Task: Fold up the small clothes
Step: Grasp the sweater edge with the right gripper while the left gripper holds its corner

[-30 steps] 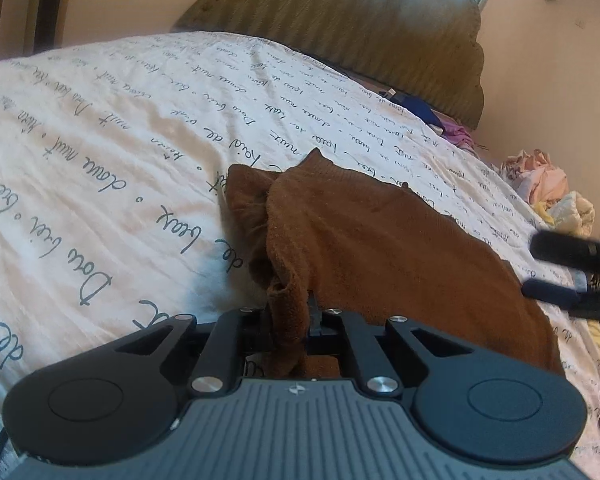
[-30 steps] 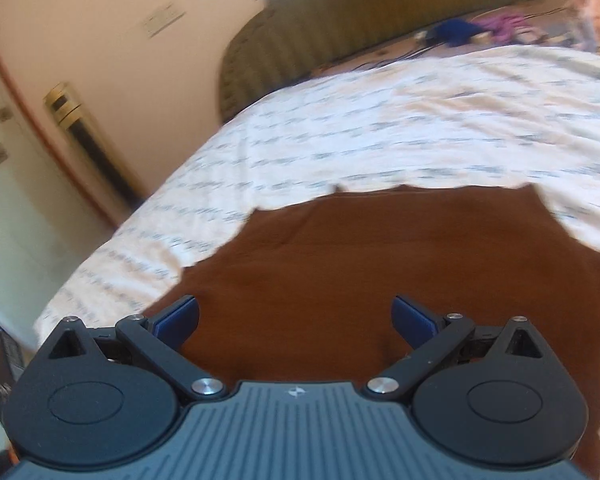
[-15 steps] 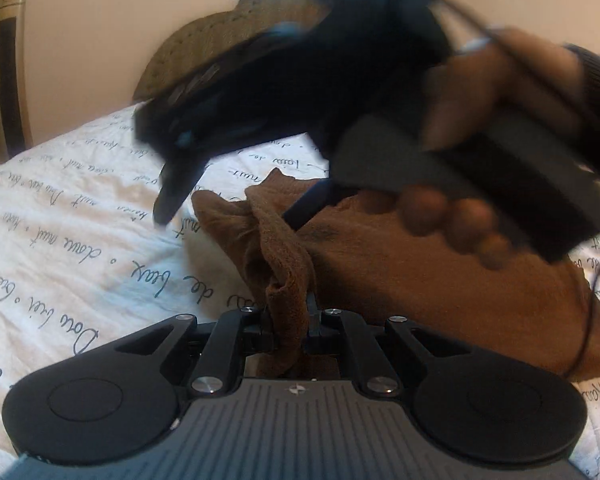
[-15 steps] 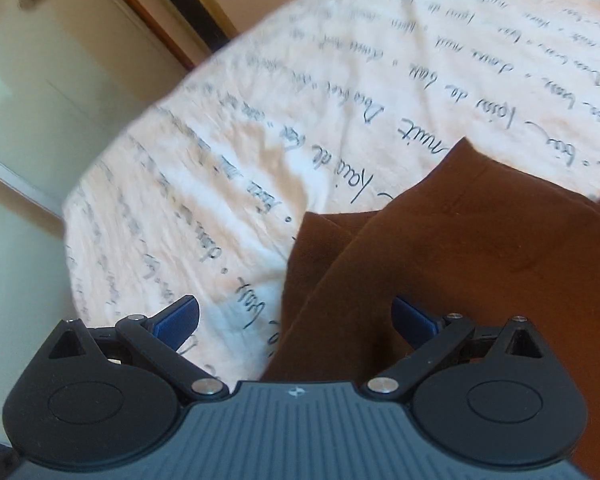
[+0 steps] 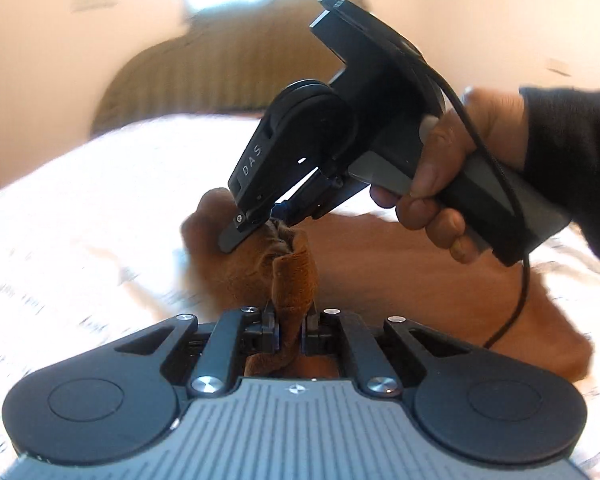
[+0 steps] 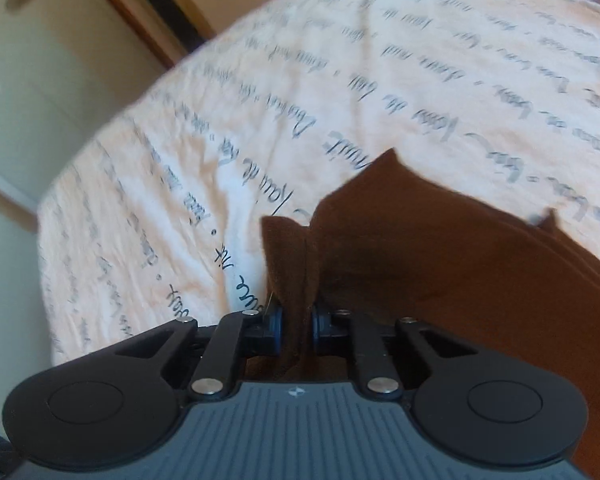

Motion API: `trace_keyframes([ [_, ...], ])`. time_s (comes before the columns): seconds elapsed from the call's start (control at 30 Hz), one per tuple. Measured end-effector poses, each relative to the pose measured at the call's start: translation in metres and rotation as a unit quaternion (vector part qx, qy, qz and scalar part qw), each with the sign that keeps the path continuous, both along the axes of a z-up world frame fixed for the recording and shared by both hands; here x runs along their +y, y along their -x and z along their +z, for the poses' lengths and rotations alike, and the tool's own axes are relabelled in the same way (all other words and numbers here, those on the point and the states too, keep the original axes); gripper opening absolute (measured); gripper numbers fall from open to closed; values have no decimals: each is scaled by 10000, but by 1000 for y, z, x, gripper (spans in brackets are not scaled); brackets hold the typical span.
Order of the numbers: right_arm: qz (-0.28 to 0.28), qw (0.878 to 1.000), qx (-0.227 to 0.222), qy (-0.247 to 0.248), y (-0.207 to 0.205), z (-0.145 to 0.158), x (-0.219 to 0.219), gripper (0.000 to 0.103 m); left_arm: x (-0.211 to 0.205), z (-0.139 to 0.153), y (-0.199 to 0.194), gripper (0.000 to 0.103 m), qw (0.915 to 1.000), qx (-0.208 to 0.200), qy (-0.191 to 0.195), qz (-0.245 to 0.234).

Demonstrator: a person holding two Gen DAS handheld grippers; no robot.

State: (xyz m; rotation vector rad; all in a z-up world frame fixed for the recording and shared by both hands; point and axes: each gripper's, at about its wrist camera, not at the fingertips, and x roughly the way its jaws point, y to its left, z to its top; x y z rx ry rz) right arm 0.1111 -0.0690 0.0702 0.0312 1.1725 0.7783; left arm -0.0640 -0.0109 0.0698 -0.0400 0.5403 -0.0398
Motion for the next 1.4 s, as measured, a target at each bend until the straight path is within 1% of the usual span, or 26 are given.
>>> trace_keyframes([
  [0.13, -476, 9974, -226, -491, 19, 26, -88, 12, -49, 17, -5, 7, 9968, -242, 82, -762],
  [0.2, -783, 9939, -339, -694, 34, 35, -143, 12, -78, 20, -6, 7, 9925, -294, 75, -1185],
  [0.27, -1189, 9888, -372, -820, 52, 34, -200, 12, -108, 14, -9, 7, 9868, -206, 36, -1604],
  [0.4, -2092, 9715, -106, -1106, 82, -5, -295, 12, -164, -24, -15, 7, 9747, 331, -341, -2183],
  [0.5, -2476, 9582, 202, -1417, 94, -43, -328, 14, -186, -39, -8, 7, 9711, 307, -807, -2227],
  [0.57, -2740, 9436, 406, -1817, 97, -58, -340, 16, -185, -41, -10, 8, 9702, 264, -896, -2234],
  [0.6, -2827, 9354, 557, -2049, 96, -63, -345, 22, -184, -40, -12, 8, 9701, 271, -922, -2228],
  [0.63, -2852, 9293, 626, -2262, 94, -65, -348, 38, -188, -42, -10, 10, 9700, 272, -977, -2208],
  [0.67, -2862, 9250, 623, -2419, 91, -65, -350, 48, -191, -39, -2, 12, 9695, 252, -1033, -2207],
  [0.7, -2886, 9232, 578, -2470, 89, -64, -351, 66, -194, -40, 1, 16, 9691, 192, -1123, -2190],
  [0.73, -2870, 9234, 512, -2495, 86, -62, -350, 68, -199, -40, 4, 26, 9678, 136, -1219, -2199],
  [0.77, -2820, 9241, 477, -2536, 82, -61, -349, 67, -203, -41, 7, 33, 9661, 80, -1318, -2217],
  [0.8, -2810, 9243, 472, -2539, 78, -61, -348, 65, -206, -43, 9, 33, 9645, 5, -1429, -2220],
  [0.83, -2828, 9249, 489, -2493, 73, -62, -345, 45, -212, -47, 12, 30, 9625, -50, -1542, -2231],
  [0.87, -2764, 9275, 503, -2465, 70, -64, -342, 28, -214, -46, 16, 17, 9615, -73, -1594, -2239],
  [0.9, -2655, 9337, 537, -2343, 69, -68, -339, 9, -215, -46, 14, 12, 9618, -68, -1613, -2210],
  [0.97, -2566, 9431, 376, -2080, 72, -66, -333, 8, -213, -41, 13, 10, 9642, -87, -1472, -2202],
  [1.03, -2416, 9439, 131, -2247, 82, -52, -338, 8, -211, -34, 15, 9, 9652, -146, -1305, -2261],
  [1.1, -2401, 9444, -135, -2244, 91, -37, -346, 8, -215, -30, 21, 9, 9616, -207, -1268, -2424],
  [1.17, -2519, 9449, -215, -2079, 94, -36, -360, 8, -223, -35, 21, 9, 9581, -125, -1324, -2538],
  [1.23, -2736, 9394, 115, -2062, 91, -55, -374, 10, -229, -49, 15, 10, 9557, 125, -1486, -2538],
  [1.27, -2815, 9361, 313, -2084, 90, -67, -378, 11, -229, -53, 16, 11, 9549, 85, -1539, -2539],
  [1.3, -2945, 9283, 525, -2209, 90, -79, -382, 10, -227, -53, 18, 11, 9542, 16, -1537, -2566],
  [1.33, -3078, 9181, 677, -2404, 93, -87, -387, 11, -223, -50, 20, 16, 9545, -13, -1412, -2628],
  [1.37, -3166, 9095, 744, -2591, 95, -90, -391, 12, -215, -44, 21, 31, 9562, -21, -1203, -2669],
  [1.4, -3246, 9025, 758, -2729, 98, -89, -395, 17, -206, -37, 21, 40, 9572, 5, -942, -2737],
])
